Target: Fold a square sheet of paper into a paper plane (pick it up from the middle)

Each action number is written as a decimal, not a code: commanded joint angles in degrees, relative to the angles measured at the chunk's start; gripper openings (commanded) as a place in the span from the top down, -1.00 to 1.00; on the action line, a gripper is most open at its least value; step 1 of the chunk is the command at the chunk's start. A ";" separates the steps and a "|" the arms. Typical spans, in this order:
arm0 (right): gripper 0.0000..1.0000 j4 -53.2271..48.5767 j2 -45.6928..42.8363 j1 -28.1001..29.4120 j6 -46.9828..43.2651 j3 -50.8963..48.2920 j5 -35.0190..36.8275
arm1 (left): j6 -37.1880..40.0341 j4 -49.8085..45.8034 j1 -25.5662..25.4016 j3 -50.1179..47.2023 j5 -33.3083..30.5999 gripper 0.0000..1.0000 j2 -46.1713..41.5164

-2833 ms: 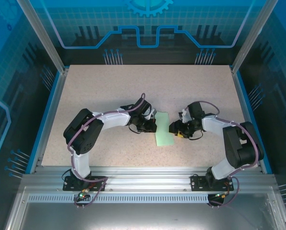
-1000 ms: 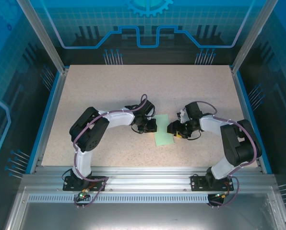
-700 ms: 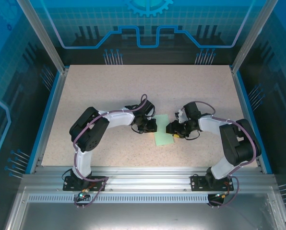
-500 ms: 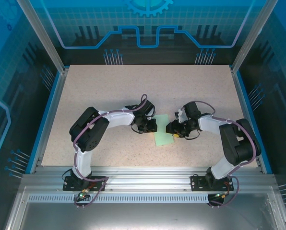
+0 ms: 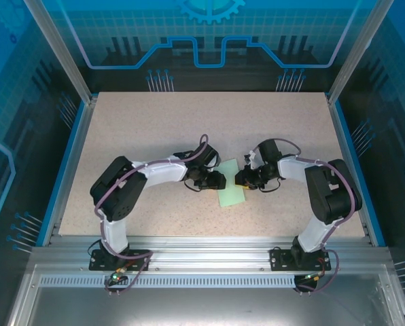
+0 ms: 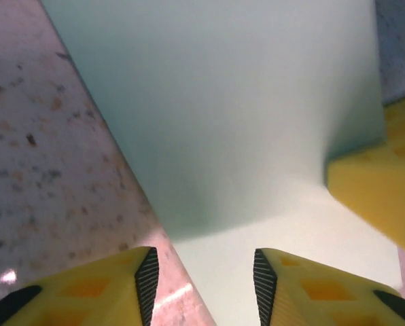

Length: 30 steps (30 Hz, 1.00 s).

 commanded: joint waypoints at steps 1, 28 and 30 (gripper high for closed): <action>0.69 -1.00 0.24 -0.66 0.38 1.12 -2.09 | 3.15 -0.86 -4.08 -0.92 -4.89 -0.03 -5.80; 0.71 0.30 0.42 -0.73 2.24 0.62 -4.03 | 11.35 -10.27 -25.32 10.09 -38.35 -0.48 5.29; 0.71 0.37 0.65 -0.74 2.31 0.60 -4.20 | 11.00 -9.99 -25.36 10.00 -39.38 -0.48 5.65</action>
